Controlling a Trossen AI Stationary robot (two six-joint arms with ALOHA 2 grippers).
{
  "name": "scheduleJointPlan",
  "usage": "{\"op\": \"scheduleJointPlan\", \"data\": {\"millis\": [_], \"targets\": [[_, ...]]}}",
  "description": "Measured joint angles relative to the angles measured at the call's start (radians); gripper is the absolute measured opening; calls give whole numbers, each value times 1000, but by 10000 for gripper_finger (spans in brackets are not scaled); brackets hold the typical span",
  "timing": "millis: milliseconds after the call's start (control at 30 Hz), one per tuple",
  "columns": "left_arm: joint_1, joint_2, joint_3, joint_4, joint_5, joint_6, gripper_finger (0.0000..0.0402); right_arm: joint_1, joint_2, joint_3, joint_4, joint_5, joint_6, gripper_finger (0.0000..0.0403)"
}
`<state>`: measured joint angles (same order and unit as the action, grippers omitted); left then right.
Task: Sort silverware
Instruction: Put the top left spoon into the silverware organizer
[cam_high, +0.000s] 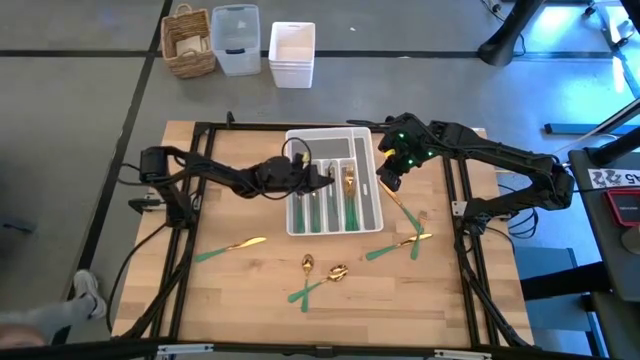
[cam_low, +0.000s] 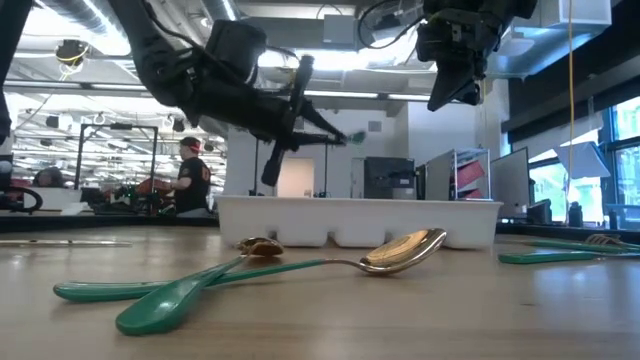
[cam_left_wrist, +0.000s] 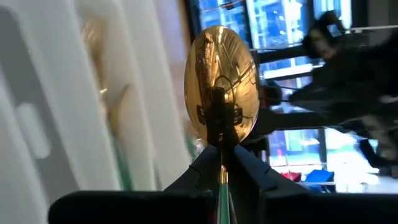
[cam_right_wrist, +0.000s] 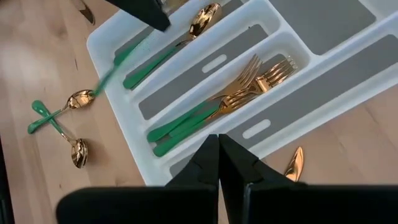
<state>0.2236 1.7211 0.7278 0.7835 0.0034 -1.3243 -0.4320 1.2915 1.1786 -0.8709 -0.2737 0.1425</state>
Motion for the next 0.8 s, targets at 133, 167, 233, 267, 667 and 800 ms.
{"op": "scheduleJointPlan", "data": {"millis": [133,167,233,267,667,800], "targets": [[22,-67,1,-105,21,52,7,0,0,0,-1,0,0,5],[28,-90,1,-143,22,65,6,0,0,0,0,0,0,5],[39,-140,1,-244,22,90,8,0,0,0,0,0,0,5],[44,-162,1,-296,22,105,11,0,0,0,-1,0,0,5],[-8,-149,2,-547,-44,66,18,0,0,0,3,0,0,5],[-14,-110,3,-544,-50,58,18,0,0,0,4,1,0,5]]}}
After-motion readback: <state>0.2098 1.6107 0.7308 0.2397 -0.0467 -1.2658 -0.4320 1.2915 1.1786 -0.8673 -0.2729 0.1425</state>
